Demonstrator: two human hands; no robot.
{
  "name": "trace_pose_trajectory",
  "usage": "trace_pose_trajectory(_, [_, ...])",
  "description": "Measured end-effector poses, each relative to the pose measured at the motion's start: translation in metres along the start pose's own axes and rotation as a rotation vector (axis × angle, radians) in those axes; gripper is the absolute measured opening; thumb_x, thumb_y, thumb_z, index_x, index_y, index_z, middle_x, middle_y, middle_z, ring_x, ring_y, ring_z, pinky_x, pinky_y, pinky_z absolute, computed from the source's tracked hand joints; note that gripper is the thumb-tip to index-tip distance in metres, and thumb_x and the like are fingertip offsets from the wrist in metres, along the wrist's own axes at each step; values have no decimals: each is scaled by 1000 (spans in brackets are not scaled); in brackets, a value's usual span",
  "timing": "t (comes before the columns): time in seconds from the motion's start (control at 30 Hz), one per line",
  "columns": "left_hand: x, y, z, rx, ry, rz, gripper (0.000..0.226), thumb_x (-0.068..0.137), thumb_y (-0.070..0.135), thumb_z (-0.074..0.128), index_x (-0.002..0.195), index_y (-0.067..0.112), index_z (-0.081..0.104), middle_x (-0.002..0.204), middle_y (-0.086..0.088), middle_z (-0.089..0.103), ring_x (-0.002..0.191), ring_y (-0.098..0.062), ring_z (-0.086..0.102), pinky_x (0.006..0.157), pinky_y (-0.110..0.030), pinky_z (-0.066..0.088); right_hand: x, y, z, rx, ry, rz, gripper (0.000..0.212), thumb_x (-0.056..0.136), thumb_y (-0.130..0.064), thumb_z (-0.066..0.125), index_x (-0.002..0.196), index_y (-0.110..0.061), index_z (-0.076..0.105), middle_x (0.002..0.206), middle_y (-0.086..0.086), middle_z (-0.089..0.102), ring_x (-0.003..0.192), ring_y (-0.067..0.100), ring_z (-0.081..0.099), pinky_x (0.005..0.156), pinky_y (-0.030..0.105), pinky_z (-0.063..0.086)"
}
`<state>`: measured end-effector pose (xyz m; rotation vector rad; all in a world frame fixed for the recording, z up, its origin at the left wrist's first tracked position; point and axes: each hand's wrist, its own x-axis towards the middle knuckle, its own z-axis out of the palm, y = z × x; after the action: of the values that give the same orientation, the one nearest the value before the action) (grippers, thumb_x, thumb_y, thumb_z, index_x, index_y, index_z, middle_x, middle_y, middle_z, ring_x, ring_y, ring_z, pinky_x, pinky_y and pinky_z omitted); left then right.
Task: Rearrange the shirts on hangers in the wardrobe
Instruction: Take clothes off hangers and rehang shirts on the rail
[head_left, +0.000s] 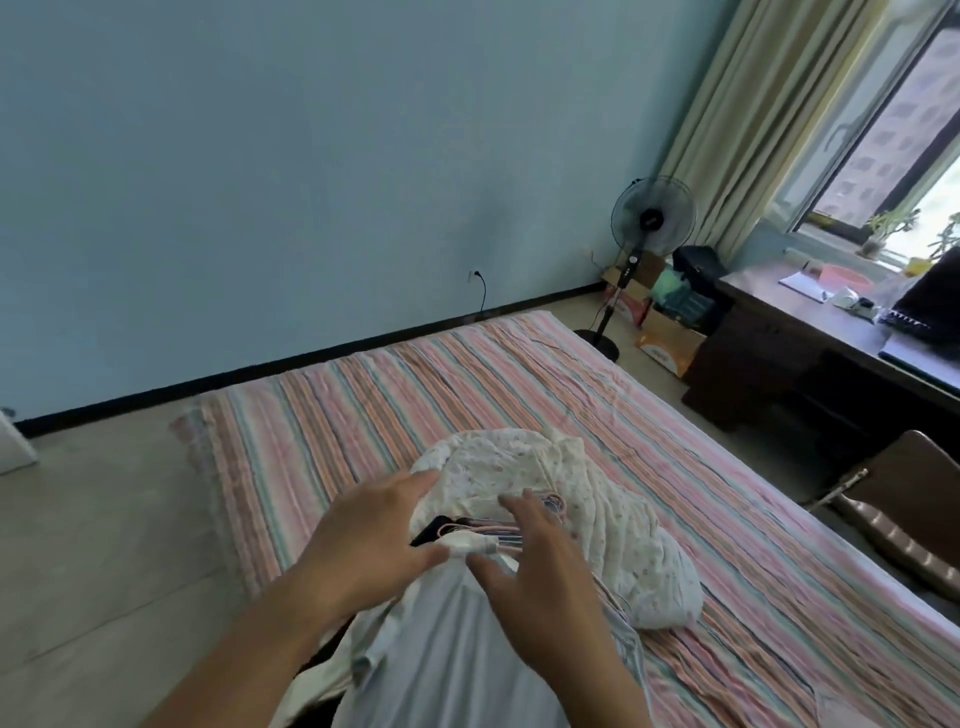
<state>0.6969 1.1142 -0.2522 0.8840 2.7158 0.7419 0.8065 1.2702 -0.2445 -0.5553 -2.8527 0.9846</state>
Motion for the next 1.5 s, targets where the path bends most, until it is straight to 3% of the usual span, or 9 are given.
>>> trace_pose_trajectory(0.37, [-261, -57, -176, 104, 290, -226, 87, 80, 64, 64, 152, 39, 23, 156, 15, 34, 138, -13, 40, 110, -33, 35, -134, -232, 19, -80, -41, -416, 66, 92, -48, 62, 150, -35, 32, 162, -10, 22, 148, 11, 22, 117, 30, 20])
trace_pose_trajectory(0.5, [-355, -81, -206, 89, 413, -367, 82, 81, 60, 66, 150, 39, 26, 150, 10, 44, 131, -13, 47, 106, -31, 40, -180, -303, 49, -90, -106, -613, 67, 92, -48, 63, 150, -35, 33, 162, -11, 25, 148, 7, 22, 116, 24, 18])
trace_pose_trajectory(0.63, [-434, -104, -219, 40, 507, -529, 88, 80, 63, 65, 152, 40, 20, 158, 14, 29, 139, -10, 38, 108, -31, 38, -223, -362, 75, -49, -215, -840, 60, 90, -51, 63, 145, -42, 38, 152, -24, 34, 139, 0, 31, 108, 21, 24])
trace_pose_trajectory(0.77, [-502, -113, -233, 70, 611, -711, 87, 79, 66, 63, 151, 43, 19, 155, 18, 31, 138, -8, 37, 102, -28, 37, -257, -411, 99, -11, -340, -1081, 54, 89, -44, 68, 138, -36, 48, 125, -31, 46, 112, -12, 42, 89, -2, 33])
trace_pose_trajectory(0.9, [-558, -108, -243, 65, 732, -865, 84, 85, 58, 63, 153, 39, 18, 158, 14, 26, 144, -12, 27, 116, -39, 30, -281, -447, 119, -43, -406, -1263, 64, 87, -48, 69, 144, -38, 41, 145, -20, 46, 123, 5, 54, 99, 19, 41])
trace_pose_trajectory(1.13, [-623, -75, -241, 30, 874, -1208, 78, 94, 46, 58, 155, 35, 10, 163, 5, 14, 150, -20, 13, 121, -45, 18, -315, -490, 149, -9, -597, -1560, 62, 91, -42, 66, 146, -34, 39, 151, -15, 41, 123, -1, 51, 96, 8, 40])
trace_pose_trajectory(1.2, [-642, -62, -235, 82, 905, -1311, 80, 93, 51, 57, 156, 32, 12, 162, 4, 19, 147, -20, 21, 119, -40, 23, -326, -499, 160, -3, -668, -1652, 60, 90, -37, 69, 144, -32, 43, 145, -18, 46, 124, -3, 50, 95, 9, 41])
trace_pose_trajectory(1.37, [-694, -22, -208, 197, 907, -1586, 77, 90, 61, 52, 154, 33, 20, 153, 1, 37, 133, -19, 41, 108, -37, 36, -369, -514, 175, 73, -813, -1790, 57, 84, -28, 74, 135, -36, 49, 133, -9, 58, 120, 19, 59, 94, 36, 52])
trace_pose_trajectory(1.5, [-731, 5, -198, 216, 872, -1749, 65, 88, 61, 53, 143, 31, 35, 138, 1, 49, 119, -20, 51, 95, -36, 44, -406, -525, 180, 94, -885, -1848, 56, 78, -35, 70, 128, -41, 43, 118, -18, 62, 108, 15, 61, 84, 30, 53])
